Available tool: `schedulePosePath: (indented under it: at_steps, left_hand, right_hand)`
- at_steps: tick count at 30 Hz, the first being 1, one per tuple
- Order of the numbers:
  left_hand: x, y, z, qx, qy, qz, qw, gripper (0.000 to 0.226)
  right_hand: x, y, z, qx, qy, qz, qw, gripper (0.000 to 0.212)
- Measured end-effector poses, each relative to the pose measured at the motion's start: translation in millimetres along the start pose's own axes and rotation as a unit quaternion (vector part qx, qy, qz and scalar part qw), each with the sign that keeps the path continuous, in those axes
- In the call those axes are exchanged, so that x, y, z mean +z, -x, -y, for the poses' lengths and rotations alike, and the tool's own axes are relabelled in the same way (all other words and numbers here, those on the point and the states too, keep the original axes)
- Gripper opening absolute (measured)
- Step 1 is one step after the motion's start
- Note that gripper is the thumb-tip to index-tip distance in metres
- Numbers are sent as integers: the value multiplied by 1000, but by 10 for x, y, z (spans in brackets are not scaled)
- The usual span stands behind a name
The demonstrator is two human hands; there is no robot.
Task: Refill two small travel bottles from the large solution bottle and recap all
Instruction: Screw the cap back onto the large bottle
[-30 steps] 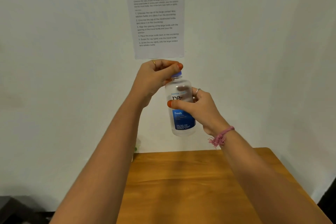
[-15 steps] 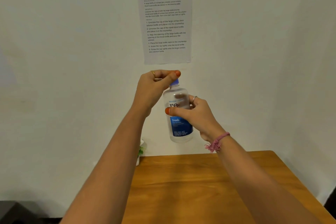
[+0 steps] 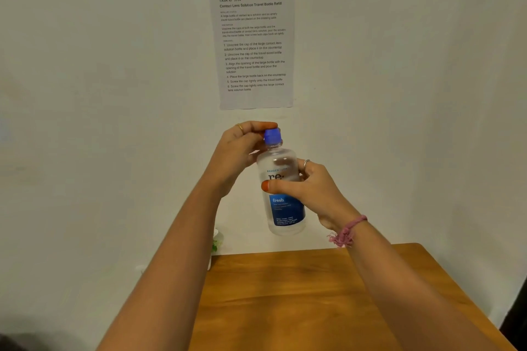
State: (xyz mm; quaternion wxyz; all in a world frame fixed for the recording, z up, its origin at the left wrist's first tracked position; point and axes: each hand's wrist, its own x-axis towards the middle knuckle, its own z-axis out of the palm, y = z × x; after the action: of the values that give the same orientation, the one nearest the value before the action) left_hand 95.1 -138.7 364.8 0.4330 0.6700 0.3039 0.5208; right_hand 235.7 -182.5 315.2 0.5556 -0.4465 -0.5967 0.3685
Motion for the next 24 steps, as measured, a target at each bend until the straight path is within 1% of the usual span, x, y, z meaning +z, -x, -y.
schedulePosePath:
  at_steps: [3,6,10,15,17,19,21,23,24]
  left_hand:
    - [61,-15,-40,18,3,-38,999,14]
    - [92,-38,-48,37,-30,-47,998,8]
    - [80,-59,-48,30,-15,-7,999,12]
    - [40,-69,-24,13,3,99,995,23]
    - [41,-61,-24,-8,-13,114,993,25]
    - [91,-49,-40,-11,-37,85,996,24]
    - [163,-37,-58,6,-51,22,998,25]
    - [198,-47,-50,29,-64,-28,997,13]
    - [197,-52,-44,31,-65,-32,997,6]
  right_hand:
    - [-31,-22,9,-4,7,-1,1000,33]
    - [-59,-39,13,-7,5,-2,1000,35]
    - [-115,-50,1,1,-11,0,1000,34]
    - [-161,-42,-48,31,-35,21,999,36]
    - [-177,-34,-69,36,-30,23,999,36]
    - [-191,-26,-77,34,-36,23,999,34]
    - [-192,-19,-80,29,-34,23,999,34]
    - [-186,-13,-82,21,-20,19,999,35]
    - [-191,-12,-87,18,-16,16,1000,34]
